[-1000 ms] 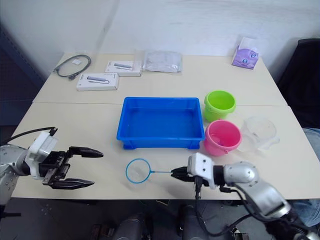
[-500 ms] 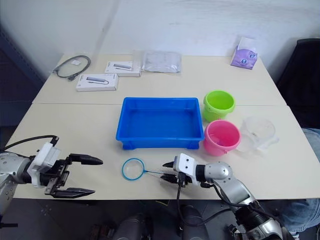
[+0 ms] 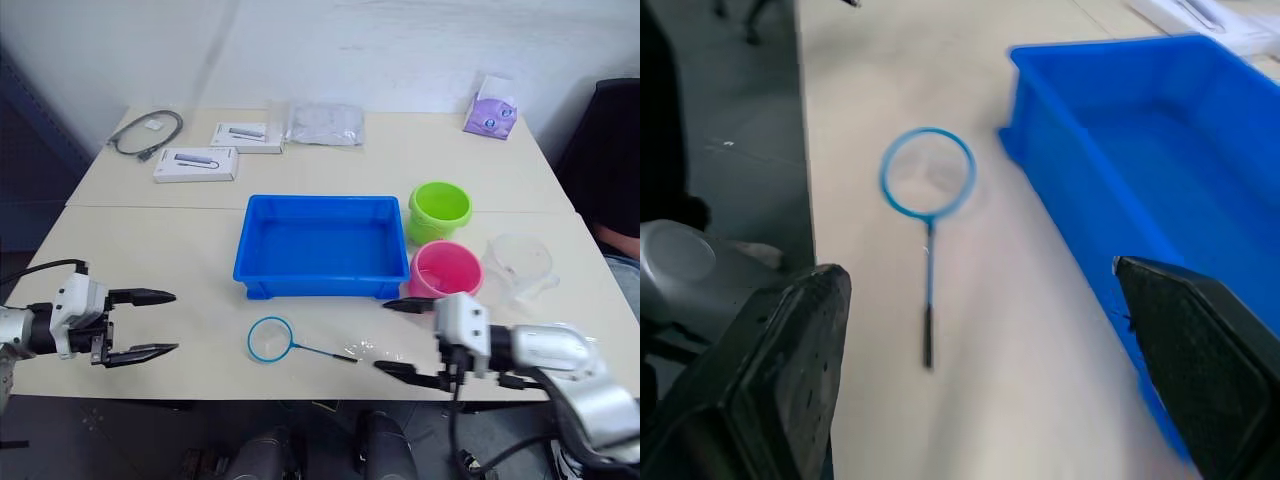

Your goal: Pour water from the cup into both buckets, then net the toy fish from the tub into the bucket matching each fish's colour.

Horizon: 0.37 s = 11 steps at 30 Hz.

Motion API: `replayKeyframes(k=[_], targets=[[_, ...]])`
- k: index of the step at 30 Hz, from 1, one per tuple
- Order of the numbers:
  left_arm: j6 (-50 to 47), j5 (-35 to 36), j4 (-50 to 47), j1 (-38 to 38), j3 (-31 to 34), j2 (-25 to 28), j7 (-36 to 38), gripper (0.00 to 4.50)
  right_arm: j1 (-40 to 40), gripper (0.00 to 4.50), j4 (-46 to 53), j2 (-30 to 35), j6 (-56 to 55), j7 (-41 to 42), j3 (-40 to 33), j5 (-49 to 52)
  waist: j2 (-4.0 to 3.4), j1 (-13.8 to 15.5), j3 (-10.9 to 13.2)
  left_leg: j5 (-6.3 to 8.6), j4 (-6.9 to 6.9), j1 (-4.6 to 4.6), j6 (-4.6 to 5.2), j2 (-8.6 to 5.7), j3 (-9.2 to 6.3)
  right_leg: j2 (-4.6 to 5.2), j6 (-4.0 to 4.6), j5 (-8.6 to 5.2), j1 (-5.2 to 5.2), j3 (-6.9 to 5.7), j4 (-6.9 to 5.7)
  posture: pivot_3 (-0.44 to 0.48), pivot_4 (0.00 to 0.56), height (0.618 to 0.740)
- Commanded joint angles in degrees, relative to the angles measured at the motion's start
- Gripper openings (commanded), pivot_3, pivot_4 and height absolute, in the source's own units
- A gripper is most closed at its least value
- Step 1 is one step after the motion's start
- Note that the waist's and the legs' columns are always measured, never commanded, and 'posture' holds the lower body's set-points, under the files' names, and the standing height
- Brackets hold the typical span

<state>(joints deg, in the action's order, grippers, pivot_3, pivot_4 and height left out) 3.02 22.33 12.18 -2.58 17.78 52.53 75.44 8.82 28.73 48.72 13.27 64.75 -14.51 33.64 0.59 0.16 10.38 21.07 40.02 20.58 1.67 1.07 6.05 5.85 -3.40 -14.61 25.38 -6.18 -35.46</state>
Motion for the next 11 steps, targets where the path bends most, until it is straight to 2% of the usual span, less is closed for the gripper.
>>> replayKeyframes(k=[1,6,11], targets=[[6.50,-2.91,8.97,-2.23,1.16,0.50,-1.35,4.50,3.06,4.44,-3.52,0.19,-5.97,5.43,-10.96,2.86,0.00,-0.10,0.00,0.01,-0.03,-0.05,0.02,0.00,0.05,-0.01,0.00,0.00,-0.02,0.02,0.00,0.000,0.150,0.740],[10.56,-4.07,14.53,-5.01,0.21,-0.50,-2.42,4.50,4.25,4.44,-11.99,2.50,-8.65,9.52,-19.93,2.13,0.00,-0.07,0.00,0.08,-0.04,-0.21,0.08,0.00,0.16,0.02,-0.03,0.02,-0.13,0.11,-0.04,0.000,0.150,0.740],[11.47,-3.26,12.74,-5.01,0.42,-2.38,-4.27,4.50,3.95,4.44,-14.24,2.16,-10.29,8.86,-21.28,0.84,0.00,-0.10,0.00,0.08,-0.07,-0.25,0.04,0.01,0.15,0.06,-0.03,0.02,-0.14,0.10,-0.03,0.000,0.150,0.740]])
